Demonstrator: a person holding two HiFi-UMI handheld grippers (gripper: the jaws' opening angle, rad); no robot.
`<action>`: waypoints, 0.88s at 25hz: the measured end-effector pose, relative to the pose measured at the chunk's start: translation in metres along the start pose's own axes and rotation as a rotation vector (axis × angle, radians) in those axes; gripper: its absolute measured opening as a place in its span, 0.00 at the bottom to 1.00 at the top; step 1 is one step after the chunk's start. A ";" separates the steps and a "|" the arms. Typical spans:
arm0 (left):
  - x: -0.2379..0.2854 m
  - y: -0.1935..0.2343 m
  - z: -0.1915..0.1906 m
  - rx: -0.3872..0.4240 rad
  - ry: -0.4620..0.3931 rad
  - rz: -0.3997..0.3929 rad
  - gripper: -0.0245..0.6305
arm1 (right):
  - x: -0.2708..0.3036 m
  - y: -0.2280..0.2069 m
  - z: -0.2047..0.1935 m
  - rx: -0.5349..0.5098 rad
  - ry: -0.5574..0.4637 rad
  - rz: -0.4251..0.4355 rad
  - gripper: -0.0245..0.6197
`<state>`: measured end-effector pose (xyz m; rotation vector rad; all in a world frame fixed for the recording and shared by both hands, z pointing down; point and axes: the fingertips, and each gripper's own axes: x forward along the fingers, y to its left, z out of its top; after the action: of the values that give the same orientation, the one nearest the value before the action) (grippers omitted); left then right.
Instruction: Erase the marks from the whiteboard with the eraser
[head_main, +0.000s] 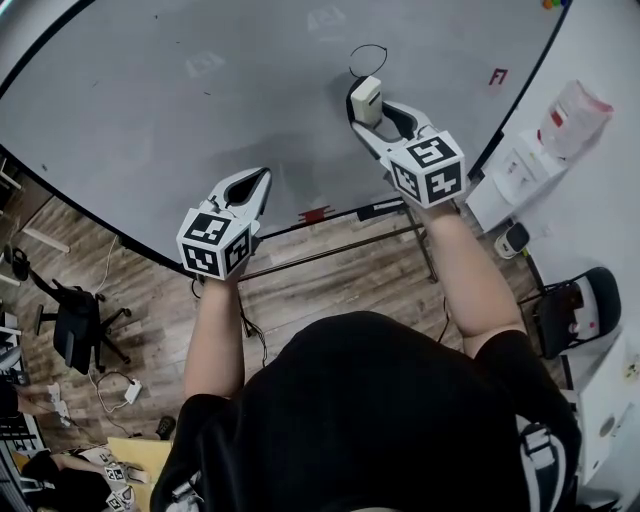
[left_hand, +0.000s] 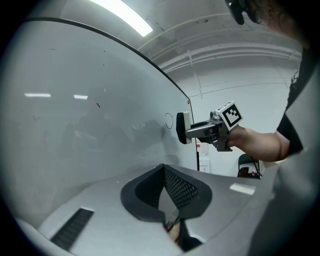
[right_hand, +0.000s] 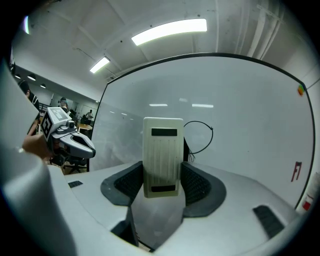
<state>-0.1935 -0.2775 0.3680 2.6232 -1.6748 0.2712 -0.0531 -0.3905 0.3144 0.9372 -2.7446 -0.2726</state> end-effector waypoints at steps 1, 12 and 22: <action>0.000 0.001 0.000 0.000 0.001 0.000 0.05 | 0.003 0.000 0.004 -0.007 -0.005 -0.003 0.40; 0.004 0.009 -0.001 -0.001 0.001 -0.011 0.05 | 0.037 -0.003 0.050 -0.111 -0.052 -0.060 0.40; 0.009 0.018 0.000 0.000 -0.003 -0.009 0.05 | 0.057 0.001 0.058 -0.193 -0.054 -0.111 0.40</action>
<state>-0.2057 -0.2931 0.3679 2.6320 -1.6627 0.2678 -0.1129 -0.4191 0.2680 1.0436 -2.6579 -0.5785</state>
